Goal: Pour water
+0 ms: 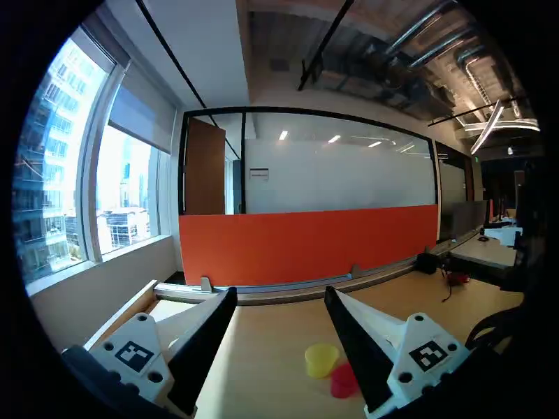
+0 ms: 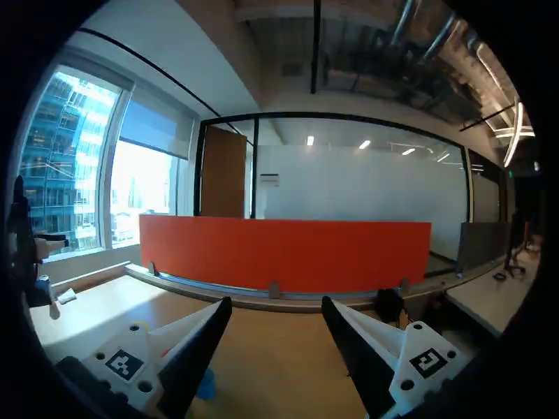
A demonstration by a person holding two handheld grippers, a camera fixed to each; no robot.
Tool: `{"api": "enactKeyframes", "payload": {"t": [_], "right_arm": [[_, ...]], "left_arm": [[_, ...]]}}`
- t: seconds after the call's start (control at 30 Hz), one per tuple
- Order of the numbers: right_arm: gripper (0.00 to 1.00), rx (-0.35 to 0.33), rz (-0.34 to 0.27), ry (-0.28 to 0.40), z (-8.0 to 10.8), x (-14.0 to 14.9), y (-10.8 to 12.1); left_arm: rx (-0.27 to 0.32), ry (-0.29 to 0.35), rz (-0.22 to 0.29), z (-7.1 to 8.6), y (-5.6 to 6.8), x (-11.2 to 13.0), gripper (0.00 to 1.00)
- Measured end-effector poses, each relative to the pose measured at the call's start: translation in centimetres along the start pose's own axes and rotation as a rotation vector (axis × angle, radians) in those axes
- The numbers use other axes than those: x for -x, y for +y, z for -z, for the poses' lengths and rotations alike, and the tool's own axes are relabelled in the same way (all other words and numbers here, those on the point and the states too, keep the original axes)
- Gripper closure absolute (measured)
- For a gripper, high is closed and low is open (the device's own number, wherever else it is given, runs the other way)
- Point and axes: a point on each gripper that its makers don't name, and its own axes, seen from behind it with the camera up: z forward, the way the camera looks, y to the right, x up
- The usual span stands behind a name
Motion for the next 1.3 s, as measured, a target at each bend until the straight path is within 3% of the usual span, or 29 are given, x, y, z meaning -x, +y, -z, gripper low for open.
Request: {"api": "enactKeyframes", "payload": {"t": [0.3,0.57,0.97,1.3], "right_arm": [[0.01,0.002,0.006,0.017,0.1,-1.7,0.3],[0.01,-0.021,0.008,0.011,0.2,-2.0,-0.1],[0.01,-0.041,0.018,0.008,-1.1,-2.1,-0.5],[0.01,-0.072,0.031,0.009,-2.5,-2.1,-1.0]], "left_arm": [[0.04,0.002,-0.019,-0.6,1.0,-1.7,0.08],[0.11,-0.016,-0.007,-1.1,2.4,-1.5,0.08],[0.122,-0.023,-0.021,-1.8,2.3,-1.6,0.08],[0.141,-0.031,-0.026,-3.7,2.5,-1.3,0.08]]}}
